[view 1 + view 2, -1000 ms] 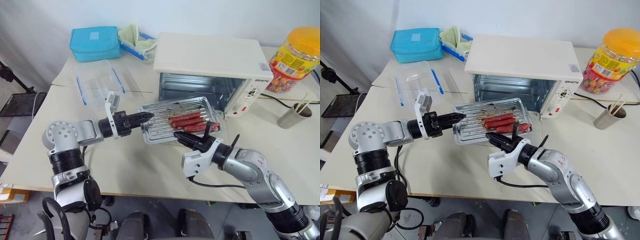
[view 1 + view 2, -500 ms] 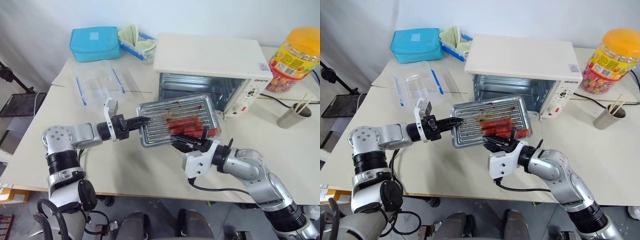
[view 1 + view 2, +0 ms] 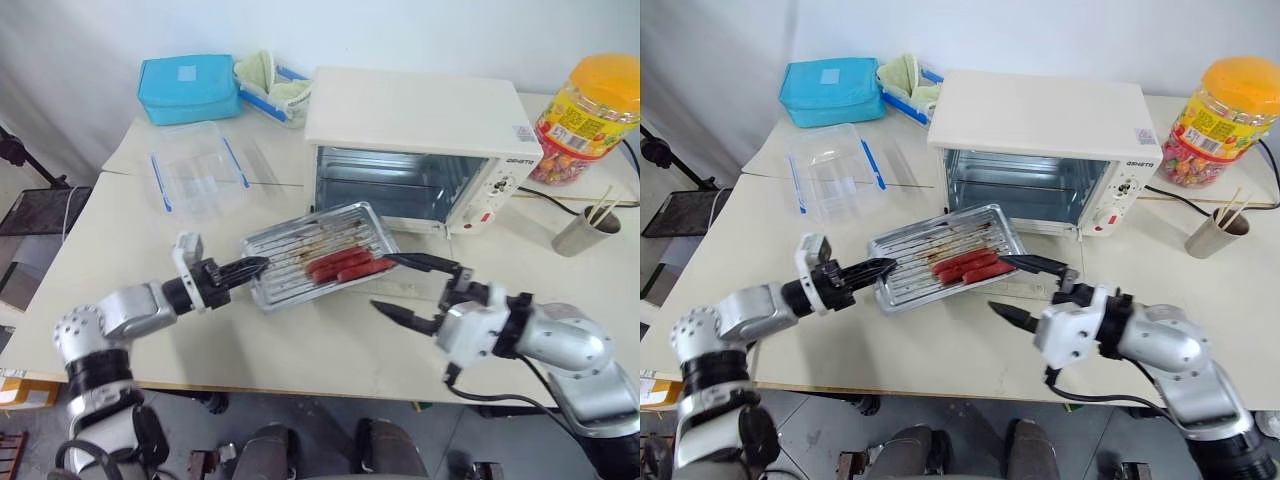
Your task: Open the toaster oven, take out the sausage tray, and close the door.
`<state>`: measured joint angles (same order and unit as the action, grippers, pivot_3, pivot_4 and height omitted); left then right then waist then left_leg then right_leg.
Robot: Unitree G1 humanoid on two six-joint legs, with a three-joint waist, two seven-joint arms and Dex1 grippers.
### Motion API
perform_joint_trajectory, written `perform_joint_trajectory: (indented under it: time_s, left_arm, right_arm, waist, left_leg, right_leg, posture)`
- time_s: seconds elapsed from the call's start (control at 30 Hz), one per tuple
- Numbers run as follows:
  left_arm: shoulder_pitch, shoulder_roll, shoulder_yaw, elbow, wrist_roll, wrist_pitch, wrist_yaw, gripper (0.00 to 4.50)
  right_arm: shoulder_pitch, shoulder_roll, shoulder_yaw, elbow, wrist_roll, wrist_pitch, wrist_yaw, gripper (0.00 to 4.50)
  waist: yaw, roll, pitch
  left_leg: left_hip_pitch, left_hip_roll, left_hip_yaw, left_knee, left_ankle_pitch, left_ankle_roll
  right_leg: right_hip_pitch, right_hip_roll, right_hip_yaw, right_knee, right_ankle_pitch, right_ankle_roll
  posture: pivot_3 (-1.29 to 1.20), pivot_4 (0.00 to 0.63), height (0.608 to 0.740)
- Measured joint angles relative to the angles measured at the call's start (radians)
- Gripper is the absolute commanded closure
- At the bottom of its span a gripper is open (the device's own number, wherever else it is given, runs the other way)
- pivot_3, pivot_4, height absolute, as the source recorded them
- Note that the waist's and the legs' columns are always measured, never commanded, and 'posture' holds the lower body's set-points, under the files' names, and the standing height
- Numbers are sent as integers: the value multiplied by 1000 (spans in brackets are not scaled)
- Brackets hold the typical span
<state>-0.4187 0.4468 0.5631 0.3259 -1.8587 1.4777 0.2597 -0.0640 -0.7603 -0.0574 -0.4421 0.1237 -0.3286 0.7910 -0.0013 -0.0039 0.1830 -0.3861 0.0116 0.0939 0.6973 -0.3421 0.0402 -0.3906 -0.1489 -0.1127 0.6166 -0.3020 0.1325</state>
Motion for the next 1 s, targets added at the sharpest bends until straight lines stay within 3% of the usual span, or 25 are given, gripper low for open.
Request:
perform_joint_trajectory:
  time_s: [0.1, 0.23, 0.27, 0.43, 0.7, 1.0]
  left_arm:
    - [145, 45, 9, -102, -65, -46, -34, 4500]
    - [321, 20, 50, -240, -72, -128, -82, 4500]
    - [370, -1, 65, -286, -74, -158, -90, 4500]
    - [524, -88, 116, -435, -76, -275, -113, 4500]
    - [622, -231, 203, -608, -77, -514, -48, 4500]
    - [663, -314, 143, -699, -79, -631, 7, 4500]
  right_arm:
    - [71, -34, -107, 65, 88, 17, 38, 3003]
    - [126, -67, -194, 174, 216, 113, 114, 4383]
    - [127, -77, -208, 209, 257, 148, 143, 4478]
    - [83, -91, -238, 390, 338, 226, 249, 4478]
    - [-77, -121, -109, 654, 289, 310, 414, 4478]
    - [-179, 26, -88, 714, 342, 328, 486, 4478]
  waist:
    - [0, 0, 0]
    - [3, 0, 0]
    - [2, 0, 0]
    - [2, 0, 0]
    - [-1, 1, -1]
    - [3, 1, 0]
  left_leg:
    - [1, 0, 1, 0, 0, 0]
    - [2, 0, 1, 0, 0, 0]
    - [3, 0, 1, 0, 0, 0]
    - [16, 1, 1, -5, -2, -1]
    - [15, 2, 2, -6, -3, -1]
    - [15, 2, 2, -6, -4, -2]
  right_leg:
    - [1, 1, 2, -1, 0, 0]
    - [4, 1, 3, -5, 0, -1]
    - [6, 0, 4, -6, 0, -1]
    - [16, 0, 4, -13, -2, -4]
    - [16, -3, 5, -16, -2, -4]
    - [16, -1, 5, -16, -2, -4]
  posture:
    - [0, 150, 740]
    - [0, 150, 740]
    - [0, 150, 740]
    - [0, 150, 740]
    - [0, 150, 740]
    - [0, 150, 740]
